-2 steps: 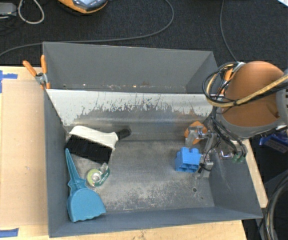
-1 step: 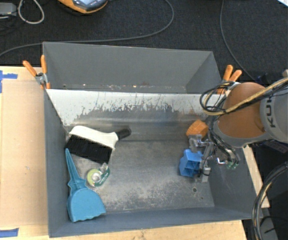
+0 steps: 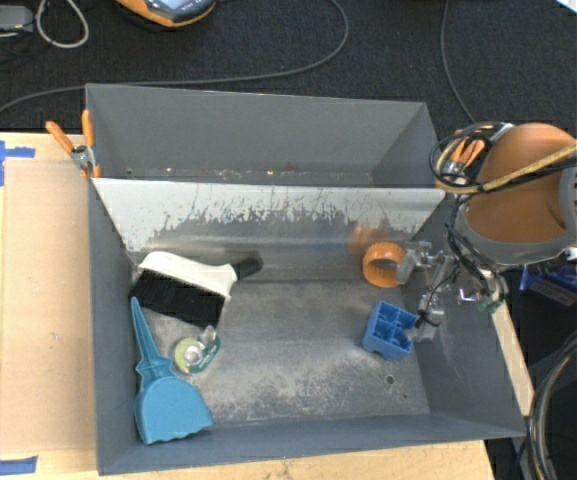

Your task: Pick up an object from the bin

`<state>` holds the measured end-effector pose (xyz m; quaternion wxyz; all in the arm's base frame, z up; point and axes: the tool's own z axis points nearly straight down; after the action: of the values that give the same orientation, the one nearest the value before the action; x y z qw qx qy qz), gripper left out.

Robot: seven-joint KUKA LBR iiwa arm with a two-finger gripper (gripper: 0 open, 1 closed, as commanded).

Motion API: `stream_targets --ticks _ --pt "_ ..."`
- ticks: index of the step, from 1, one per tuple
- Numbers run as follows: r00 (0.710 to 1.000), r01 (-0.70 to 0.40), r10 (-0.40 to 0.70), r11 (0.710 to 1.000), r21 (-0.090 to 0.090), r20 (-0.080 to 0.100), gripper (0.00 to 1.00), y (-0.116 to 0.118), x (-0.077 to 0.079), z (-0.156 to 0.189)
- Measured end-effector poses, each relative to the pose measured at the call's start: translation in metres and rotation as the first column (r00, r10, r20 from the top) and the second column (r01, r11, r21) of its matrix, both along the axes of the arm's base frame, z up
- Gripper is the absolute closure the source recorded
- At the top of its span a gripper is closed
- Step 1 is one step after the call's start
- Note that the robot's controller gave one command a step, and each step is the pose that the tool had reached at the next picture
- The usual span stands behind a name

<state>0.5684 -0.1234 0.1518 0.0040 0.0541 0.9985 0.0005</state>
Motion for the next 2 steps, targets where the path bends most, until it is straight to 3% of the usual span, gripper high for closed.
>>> stream_targets --ticks 1,2 --pt "0.999 0.048 -0.048 0.999 0.003 -0.006 0.0 -0.011 0.006 -0.053" --pt "0.981 0.195 -0.195 0.981 0.004 0.0 0.0 -0.001 -0.003 -0.081"
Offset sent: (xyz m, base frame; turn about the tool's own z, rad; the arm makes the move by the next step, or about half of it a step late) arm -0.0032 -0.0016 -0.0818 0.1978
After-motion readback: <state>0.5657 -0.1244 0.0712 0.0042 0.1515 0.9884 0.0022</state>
